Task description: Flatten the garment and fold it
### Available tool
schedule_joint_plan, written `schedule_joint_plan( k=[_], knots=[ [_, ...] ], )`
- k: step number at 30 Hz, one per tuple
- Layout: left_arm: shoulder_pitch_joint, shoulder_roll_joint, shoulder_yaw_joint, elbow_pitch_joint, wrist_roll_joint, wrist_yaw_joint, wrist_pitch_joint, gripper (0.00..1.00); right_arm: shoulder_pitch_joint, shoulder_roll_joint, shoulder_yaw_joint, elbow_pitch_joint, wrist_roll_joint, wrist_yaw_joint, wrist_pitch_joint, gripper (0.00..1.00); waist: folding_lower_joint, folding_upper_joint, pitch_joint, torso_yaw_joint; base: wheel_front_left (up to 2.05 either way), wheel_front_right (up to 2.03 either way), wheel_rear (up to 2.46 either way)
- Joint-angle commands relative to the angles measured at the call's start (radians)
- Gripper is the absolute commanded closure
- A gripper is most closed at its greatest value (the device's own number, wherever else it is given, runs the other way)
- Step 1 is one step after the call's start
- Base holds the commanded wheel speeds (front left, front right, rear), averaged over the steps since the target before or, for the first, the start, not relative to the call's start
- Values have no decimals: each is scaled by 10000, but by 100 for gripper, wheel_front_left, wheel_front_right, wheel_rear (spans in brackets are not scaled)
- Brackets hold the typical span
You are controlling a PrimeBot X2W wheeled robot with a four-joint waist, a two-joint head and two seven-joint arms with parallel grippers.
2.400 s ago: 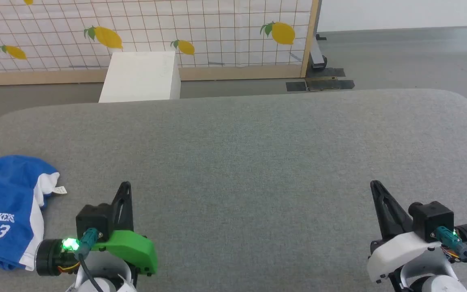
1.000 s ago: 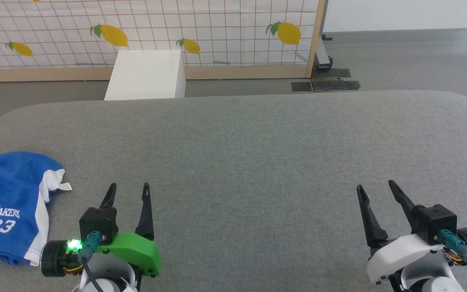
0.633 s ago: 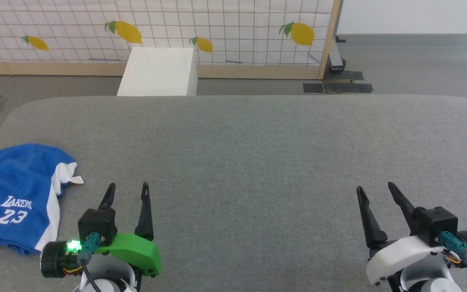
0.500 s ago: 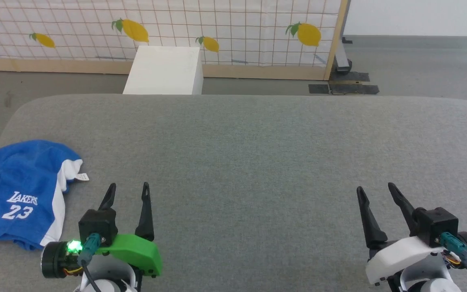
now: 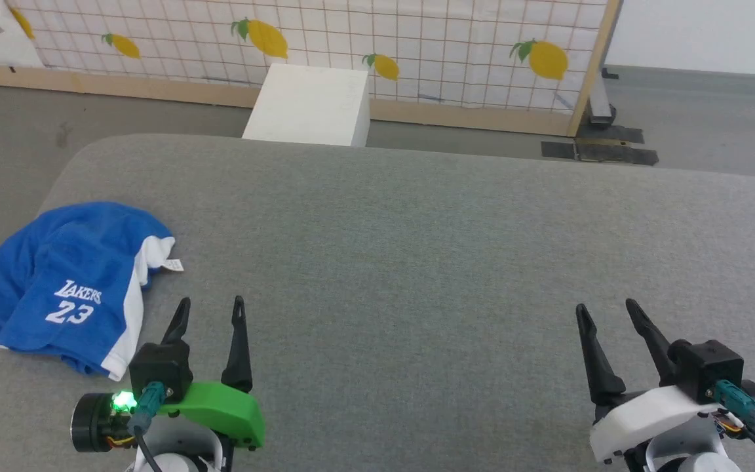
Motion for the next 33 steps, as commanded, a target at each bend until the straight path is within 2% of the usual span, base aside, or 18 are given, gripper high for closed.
schedule_joint_plan(
  k=[1,27,33],
  knots=[
    [194,-21,-2,29,-114,60,-119,0,20,4,27,70,108,-6,-124,0,-1,0,20,194,0,0,0],
    [346,-34,-105,290,-366,254,-697,0,17,6,197,570,825,-9,-705,0,-1,0,-23,1896,0,0,0],
    [387,-37,-164,322,-442,321,-819,0,-19,6,238,697,932,-10,-828,0,-1,0,1,2114,0,0,0]
  ],
)
